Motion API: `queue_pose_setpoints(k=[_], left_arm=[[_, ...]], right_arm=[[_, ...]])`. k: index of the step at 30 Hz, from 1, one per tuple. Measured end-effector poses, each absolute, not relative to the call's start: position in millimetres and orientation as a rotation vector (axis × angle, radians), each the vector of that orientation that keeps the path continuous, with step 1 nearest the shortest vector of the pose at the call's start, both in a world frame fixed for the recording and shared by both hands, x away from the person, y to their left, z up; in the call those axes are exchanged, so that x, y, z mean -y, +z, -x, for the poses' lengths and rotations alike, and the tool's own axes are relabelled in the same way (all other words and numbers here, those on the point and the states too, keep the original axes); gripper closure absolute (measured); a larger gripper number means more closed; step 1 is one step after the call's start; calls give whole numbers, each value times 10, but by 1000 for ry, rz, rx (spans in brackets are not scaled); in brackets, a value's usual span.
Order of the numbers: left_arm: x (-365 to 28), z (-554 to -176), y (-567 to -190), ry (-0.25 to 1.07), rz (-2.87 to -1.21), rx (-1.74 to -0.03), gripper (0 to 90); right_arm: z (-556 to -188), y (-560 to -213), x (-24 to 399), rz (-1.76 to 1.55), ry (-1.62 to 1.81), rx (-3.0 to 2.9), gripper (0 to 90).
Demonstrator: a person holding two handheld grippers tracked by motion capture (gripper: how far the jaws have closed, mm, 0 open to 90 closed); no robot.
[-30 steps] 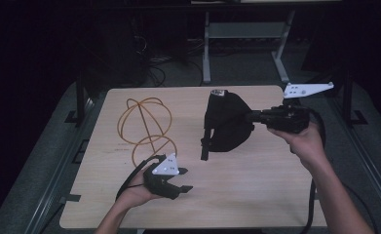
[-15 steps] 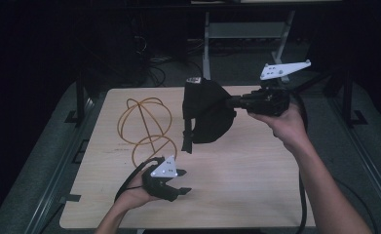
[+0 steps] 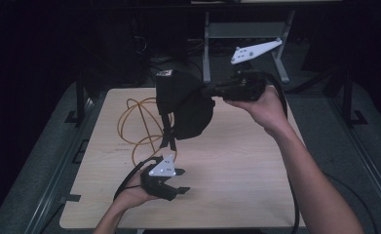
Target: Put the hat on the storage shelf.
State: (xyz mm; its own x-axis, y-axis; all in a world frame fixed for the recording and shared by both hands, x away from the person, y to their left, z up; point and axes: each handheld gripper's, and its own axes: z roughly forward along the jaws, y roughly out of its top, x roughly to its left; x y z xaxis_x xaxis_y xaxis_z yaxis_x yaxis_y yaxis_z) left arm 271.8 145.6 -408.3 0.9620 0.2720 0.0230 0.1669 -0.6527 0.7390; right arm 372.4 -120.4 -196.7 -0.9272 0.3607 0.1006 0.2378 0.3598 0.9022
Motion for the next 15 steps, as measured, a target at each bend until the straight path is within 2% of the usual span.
queue_pose_setpoints(k=[15], left_arm=[[-1407, -2698, -4113, 145, -2311, -259, 415]], right_arm=[[-3909, -1677, 523, -398, 1579, -2632, 877]])
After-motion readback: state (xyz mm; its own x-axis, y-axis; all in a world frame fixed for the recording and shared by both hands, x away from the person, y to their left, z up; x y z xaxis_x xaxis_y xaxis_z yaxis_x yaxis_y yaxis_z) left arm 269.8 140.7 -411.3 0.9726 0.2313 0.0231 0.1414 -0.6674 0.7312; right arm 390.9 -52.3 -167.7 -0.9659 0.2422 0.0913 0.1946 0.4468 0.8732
